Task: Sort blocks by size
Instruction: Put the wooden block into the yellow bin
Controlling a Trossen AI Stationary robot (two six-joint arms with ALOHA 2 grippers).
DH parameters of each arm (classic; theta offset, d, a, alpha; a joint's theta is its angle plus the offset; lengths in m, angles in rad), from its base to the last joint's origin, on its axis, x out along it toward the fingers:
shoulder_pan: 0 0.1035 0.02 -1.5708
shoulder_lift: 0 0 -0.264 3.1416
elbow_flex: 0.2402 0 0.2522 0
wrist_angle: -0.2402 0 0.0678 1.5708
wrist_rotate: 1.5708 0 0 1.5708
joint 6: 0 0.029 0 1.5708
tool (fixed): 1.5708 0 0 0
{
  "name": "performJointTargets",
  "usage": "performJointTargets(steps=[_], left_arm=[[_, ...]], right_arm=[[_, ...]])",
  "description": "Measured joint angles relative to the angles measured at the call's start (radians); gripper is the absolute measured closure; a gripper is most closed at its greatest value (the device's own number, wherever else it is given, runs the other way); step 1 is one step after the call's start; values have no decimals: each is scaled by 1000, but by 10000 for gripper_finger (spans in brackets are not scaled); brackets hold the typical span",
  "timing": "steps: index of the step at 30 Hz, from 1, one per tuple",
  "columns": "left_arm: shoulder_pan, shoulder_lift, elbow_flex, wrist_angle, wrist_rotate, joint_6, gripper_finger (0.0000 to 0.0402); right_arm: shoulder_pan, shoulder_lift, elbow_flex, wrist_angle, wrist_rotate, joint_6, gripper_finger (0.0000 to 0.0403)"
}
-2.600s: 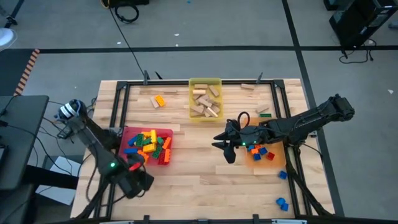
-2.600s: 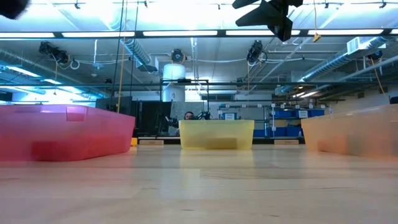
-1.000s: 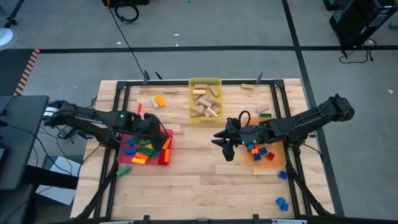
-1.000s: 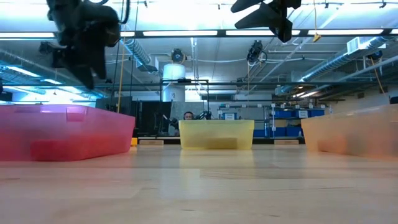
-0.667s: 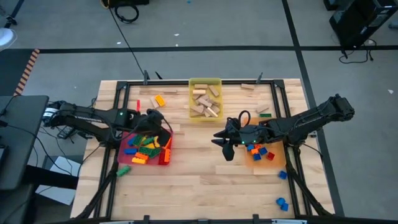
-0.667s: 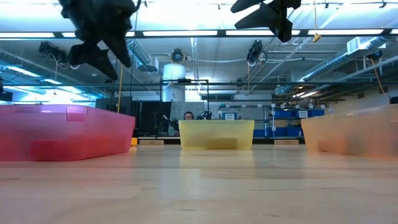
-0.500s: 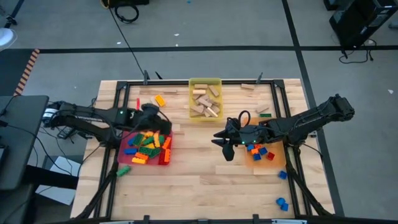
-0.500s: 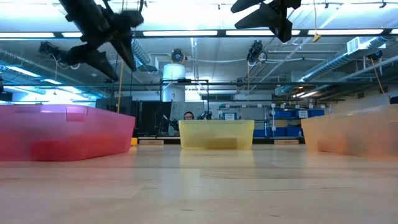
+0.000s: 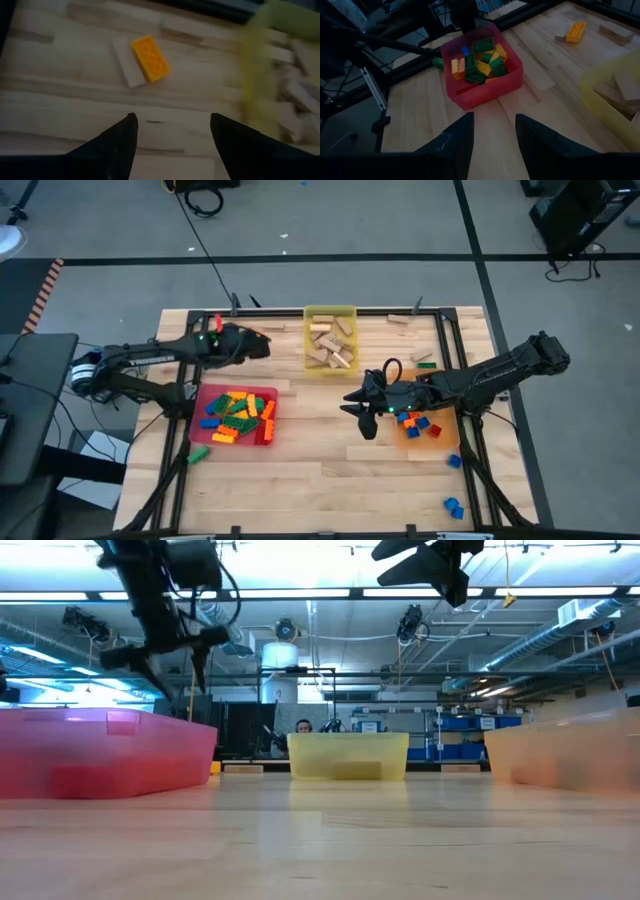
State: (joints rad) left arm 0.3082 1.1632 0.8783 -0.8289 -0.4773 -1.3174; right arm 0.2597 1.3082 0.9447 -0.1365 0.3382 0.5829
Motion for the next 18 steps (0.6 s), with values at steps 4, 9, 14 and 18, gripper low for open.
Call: performJointTargets(steps=[4, 9, 14, 18], left_arm=[[103, 85, -1, 10, 104, 44, 145], [178, 176, -1, 24, 132, 54, 145], [249, 243, -1, 63, 189, 80, 145], [291, 302, -1, 67, 255, 110, 145]], right_arm=[[0, 0, 0, -1, -3, -3, 244], [1, 0, 0, -8, -7, -10, 244], [1, 0, 0, -30, -18, -10, 244], [1, 0, 0, -46, -18, -10, 244]])
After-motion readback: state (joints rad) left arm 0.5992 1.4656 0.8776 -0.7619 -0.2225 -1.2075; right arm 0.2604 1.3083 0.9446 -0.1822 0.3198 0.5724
